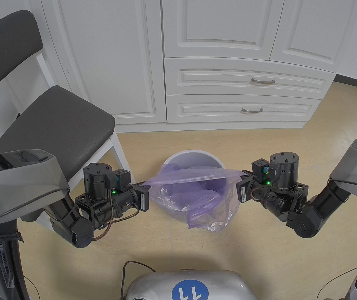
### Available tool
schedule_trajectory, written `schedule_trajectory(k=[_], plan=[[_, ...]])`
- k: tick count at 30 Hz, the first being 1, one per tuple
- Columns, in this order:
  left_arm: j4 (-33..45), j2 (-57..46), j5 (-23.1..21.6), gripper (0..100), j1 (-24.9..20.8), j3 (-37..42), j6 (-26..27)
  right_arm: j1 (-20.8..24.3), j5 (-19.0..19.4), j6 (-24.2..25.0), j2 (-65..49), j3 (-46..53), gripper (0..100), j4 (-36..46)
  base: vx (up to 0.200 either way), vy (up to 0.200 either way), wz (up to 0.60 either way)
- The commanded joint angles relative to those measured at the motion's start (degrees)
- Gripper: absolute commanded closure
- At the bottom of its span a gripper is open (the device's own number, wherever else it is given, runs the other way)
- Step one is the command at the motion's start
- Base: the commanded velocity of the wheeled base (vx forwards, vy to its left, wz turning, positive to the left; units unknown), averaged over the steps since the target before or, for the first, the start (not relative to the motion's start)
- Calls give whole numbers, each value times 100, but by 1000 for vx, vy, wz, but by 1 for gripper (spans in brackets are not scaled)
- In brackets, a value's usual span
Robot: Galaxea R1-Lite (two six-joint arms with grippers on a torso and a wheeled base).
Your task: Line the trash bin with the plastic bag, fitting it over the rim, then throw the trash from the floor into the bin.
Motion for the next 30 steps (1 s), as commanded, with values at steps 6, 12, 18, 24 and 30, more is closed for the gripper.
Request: schedule_trajectory(k=[6,12,18,24,30], plan=[[-210,194,-32,100,181,-72,-9,-33,97,-140,-25,193,100,-140,0,0,0],[-535,299,47,100,-91,-159,-132,-51,176,-158,1,158,100,-386,0,0,0],[-447,317,882,100,-495,-572,-589,-68,291,-52,-61,105,0,-342,0,0,0],[-122,642,1832,100,-847,-1240,-782,-103,326,765,-324,-255,0,1345,0,0,0],[282,739,2218,100,-900,-1645,-1002,-156,326,1793,-465,-317,0,2523,0,0,0]])
